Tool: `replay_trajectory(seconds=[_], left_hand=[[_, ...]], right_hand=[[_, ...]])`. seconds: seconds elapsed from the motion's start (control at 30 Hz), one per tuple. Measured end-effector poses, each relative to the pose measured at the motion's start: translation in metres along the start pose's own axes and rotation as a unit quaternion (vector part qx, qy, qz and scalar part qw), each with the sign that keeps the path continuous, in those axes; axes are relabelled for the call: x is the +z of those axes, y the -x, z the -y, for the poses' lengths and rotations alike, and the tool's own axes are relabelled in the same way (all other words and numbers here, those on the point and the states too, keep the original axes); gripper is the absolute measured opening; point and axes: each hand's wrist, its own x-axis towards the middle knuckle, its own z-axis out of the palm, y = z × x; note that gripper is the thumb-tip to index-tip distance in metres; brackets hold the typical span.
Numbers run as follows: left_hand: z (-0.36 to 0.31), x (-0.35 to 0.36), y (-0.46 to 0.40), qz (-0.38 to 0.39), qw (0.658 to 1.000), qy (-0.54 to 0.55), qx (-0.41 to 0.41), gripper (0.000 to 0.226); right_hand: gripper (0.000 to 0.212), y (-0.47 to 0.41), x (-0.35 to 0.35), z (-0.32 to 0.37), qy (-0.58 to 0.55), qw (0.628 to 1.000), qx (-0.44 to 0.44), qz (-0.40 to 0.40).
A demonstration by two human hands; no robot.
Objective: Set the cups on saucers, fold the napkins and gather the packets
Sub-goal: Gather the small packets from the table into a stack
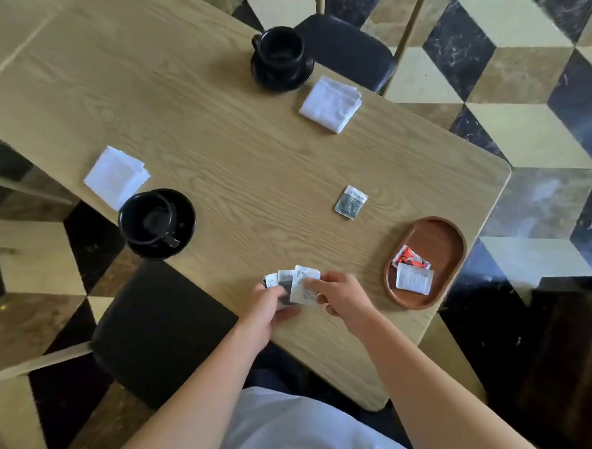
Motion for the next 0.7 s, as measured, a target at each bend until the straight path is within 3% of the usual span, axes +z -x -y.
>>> replay_trajectory(seconds=[0.13,0.2,0.3,0.47,0.7], left_hand=[[-0.024,0.023,-0.017,0.066,0.998,-0.009,-0.01,0.02],[-0.034,0.034,-0.029,0.059,0.998,-0.023,0.008,0.033],[-0.056,0.056,-0.048,0.06,0.996,-0.058,0.023,0.041],[-0.099,0.098,-0.082,0.051,0.99,-0.093,0.094,0.051],[-0.138,0.126,-0.112,0.06,0.966,-0.236,0.087,0.041]], right_hand=[[0.02,-0.017,-0.01,0.021,0.044,0.997,-0.039,-0.05],[0.026,-0.027,-0.017,0.032,0.049,0.995,-0.042,-0.069],[0.03,-0.043,-0.033,0.052,0.001,0.996,-0.035,-0.085],[0.055,-0.07,-0.052,0.084,-0.094,0.981,-0.024,-0.167],[0.017,-0.095,-0.059,0.109,-0.13,0.974,0.01,-0.183]])
